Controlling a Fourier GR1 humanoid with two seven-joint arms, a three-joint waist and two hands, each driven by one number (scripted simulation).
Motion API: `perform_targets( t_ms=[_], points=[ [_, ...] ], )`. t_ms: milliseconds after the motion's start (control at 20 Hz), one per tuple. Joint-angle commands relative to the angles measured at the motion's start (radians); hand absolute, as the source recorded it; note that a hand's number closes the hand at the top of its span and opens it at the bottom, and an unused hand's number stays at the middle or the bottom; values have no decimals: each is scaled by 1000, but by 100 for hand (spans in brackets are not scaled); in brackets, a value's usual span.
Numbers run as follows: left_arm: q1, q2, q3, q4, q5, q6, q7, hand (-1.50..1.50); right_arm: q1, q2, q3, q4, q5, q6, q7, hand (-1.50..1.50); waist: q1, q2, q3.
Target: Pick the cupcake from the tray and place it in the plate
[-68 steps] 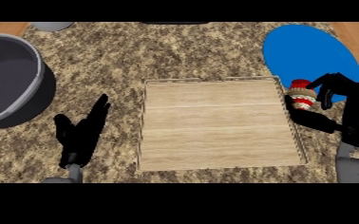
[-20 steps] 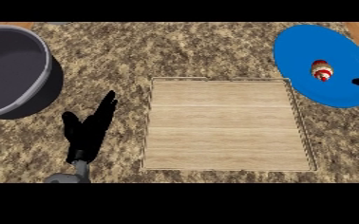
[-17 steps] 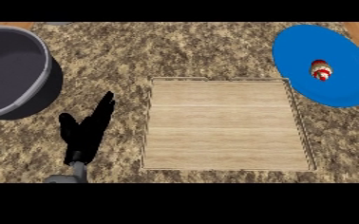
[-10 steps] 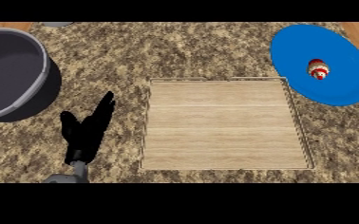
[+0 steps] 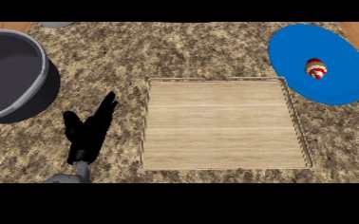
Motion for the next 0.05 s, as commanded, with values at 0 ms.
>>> perform_targets(
  t_ms=[0],
  points=[
    [-1, 3, 14, 17, 9, 2, 40, 0, 52, 18, 19, 4, 13, 66, -139, -150, -5, 1, -5]
  ],
)
